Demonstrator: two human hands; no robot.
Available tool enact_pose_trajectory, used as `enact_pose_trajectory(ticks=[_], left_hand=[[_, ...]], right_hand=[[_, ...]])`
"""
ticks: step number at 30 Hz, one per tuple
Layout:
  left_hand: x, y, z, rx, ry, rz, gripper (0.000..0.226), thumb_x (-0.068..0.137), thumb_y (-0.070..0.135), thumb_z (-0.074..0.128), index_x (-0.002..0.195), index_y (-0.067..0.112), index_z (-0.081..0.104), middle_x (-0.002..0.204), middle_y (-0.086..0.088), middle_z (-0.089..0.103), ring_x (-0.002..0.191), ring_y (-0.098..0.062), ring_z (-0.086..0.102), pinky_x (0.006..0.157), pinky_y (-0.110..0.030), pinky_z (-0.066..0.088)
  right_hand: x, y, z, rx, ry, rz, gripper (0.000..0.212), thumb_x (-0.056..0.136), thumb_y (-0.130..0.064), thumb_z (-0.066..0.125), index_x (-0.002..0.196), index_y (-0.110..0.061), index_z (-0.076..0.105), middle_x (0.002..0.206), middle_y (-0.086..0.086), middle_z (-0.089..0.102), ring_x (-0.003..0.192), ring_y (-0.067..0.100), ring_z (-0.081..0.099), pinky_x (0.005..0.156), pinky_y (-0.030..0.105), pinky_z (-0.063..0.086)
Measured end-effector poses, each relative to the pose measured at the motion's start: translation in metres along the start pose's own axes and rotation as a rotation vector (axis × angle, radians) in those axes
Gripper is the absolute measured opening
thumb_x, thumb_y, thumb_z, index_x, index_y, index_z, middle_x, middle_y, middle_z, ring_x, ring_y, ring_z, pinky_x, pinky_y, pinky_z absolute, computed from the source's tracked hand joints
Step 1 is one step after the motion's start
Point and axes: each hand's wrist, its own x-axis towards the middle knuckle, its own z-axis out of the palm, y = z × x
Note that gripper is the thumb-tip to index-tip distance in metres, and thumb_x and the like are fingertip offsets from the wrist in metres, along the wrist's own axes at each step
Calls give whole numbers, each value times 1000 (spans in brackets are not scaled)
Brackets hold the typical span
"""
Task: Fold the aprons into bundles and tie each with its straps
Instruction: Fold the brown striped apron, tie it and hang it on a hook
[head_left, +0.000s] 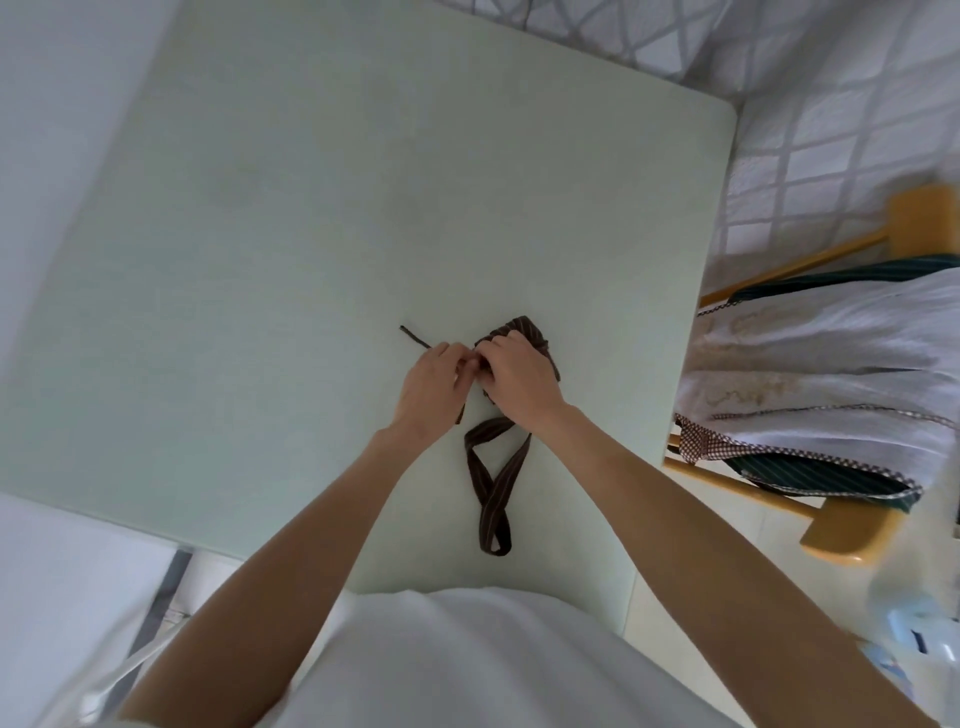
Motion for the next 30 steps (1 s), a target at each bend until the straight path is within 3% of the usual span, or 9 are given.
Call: enact_pose_trajectory(ticks=[4,6,9,12,14,17,23,26,30], left_hand=[[-13,-3,-3,-219,67,-98,28,97,3,34,109,8,60,106,-4,62,97,-14,57,79,-13,39],[-16,-6,-3,-295,14,-187,30,94,-2,36,107,8,60,98,0,64,89,-10,60,70,-5,39],[-20,-9,3,-415,-88,-245,21,88,0,51,100,14,63,83,2,65,67,-4,59,59,-10,43],[-20,-8,11,-470,-23,-238,17,84,3,60,94,15,66,84,0,68,70,-3,62,62,-10,47],[-17,-9,15,-403,33,-180,12,84,9,63,92,16,68,86,2,68,75,-5,63,66,-10,47],[-14,-10,21,-318,29,-114,9,85,10,63,92,13,67,92,-1,65,78,-8,60,67,-5,43],[-14,-4,16,-370,43,-134,7,85,12,63,92,11,64,92,1,63,84,-8,61,69,-8,47],[-17,-4,14,-374,15,-144,6,88,15,58,91,16,63,90,5,65,85,-5,61,69,-8,45],[-18,-7,7,-431,-27,-128,15,92,12,51,96,22,60,86,9,68,84,-3,63,73,-9,45]], right_hand=[[-2,-3,3,242,-47,115,17,91,-11,52,98,-10,67,94,6,68,93,21,50,72,29,37],[-1,-2,-1,324,-92,122,15,89,-9,55,95,-10,70,91,4,71,87,18,57,74,26,39],[-1,-2,-15,343,-189,120,9,85,-11,63,89,-8,71,73,-6,64,62,1,50,61,18,36],[-2,-2,-23,314,-253,102,7,82,-7,66,85,-9,72,64,-16,56,57,-3,47,57,9,34],[-3,-1,-22,288,-215,72,20,80,3,60,86,-12,71,75,-8,66,66,0,55,65,7,40],[-5,3,-18,215,-158,44,30,79,7,50,86,-14,70,85,1,70,78,16,62,72,29,49],[-12,-4,-13,-77,75,-152,12,72,6,61,79,-4,59,71,9,58,59,25,53,48,26,25],[-17,-8,-5,-262,144,-227,26,62,6,72,80,-5,56,69,6,56,51,19,51,39,21,25],[-21,2,2,-384,253,-286,28,69,1,69,87,-8,49,78,5,56,60,14,54,35,19,37]])
